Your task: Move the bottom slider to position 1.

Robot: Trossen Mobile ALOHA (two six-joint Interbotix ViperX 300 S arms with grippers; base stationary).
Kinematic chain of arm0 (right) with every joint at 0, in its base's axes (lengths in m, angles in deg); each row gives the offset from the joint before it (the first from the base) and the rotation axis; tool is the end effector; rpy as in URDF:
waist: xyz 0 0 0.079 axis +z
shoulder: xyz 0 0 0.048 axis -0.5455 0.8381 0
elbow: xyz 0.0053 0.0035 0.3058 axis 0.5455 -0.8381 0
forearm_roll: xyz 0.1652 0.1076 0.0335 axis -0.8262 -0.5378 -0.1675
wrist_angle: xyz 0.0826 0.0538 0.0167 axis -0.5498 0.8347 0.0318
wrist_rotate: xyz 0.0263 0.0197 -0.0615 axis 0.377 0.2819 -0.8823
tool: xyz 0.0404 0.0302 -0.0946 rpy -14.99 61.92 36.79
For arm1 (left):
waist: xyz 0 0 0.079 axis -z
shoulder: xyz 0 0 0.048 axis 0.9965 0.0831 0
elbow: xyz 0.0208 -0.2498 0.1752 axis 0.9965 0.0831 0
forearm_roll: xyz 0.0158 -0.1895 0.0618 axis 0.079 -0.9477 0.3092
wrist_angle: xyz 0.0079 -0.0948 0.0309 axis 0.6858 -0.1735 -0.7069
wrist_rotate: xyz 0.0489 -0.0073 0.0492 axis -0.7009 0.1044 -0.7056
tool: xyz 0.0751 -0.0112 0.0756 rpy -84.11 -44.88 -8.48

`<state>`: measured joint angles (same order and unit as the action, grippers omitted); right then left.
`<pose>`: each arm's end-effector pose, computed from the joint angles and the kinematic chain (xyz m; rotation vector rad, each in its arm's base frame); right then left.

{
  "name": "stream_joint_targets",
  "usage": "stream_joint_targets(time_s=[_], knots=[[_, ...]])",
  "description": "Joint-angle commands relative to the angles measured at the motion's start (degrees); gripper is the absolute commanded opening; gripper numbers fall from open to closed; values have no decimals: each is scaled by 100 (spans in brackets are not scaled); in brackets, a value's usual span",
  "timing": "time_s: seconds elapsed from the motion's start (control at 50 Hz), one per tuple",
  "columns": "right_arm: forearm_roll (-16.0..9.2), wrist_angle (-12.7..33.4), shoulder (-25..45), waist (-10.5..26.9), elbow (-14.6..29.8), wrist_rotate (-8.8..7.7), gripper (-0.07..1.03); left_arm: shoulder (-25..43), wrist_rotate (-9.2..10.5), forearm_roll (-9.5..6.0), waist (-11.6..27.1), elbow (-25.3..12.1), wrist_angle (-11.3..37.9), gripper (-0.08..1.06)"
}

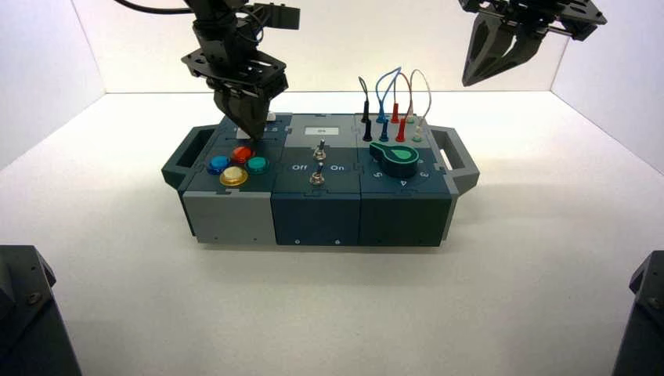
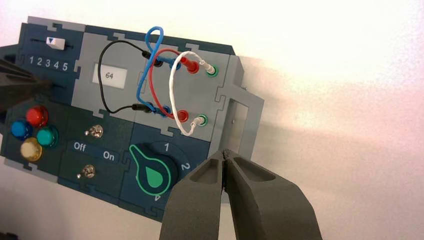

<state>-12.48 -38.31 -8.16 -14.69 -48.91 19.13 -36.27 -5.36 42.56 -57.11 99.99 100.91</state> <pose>0.2749 0.1168 0.1186 0.0862 1.1513 0.2869 0.2986 -0.1699 0.0287 0.4551 1.3090 -0.5817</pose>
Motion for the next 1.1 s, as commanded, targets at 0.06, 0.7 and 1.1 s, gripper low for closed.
stream_joint_targets(time_s=[0.06,0.7,1.1], knots=[[-9,-44,-44,9,62,-9,-2,-105,-44,18,-105,-79,-26,-3],[0,-44,-18,9,88,-26,-2,-352,-44,18,-378,-35,88,-3],[35,-44,-18,9,62,-35,-2,-431,-44,9,-457,88,88,-3]])
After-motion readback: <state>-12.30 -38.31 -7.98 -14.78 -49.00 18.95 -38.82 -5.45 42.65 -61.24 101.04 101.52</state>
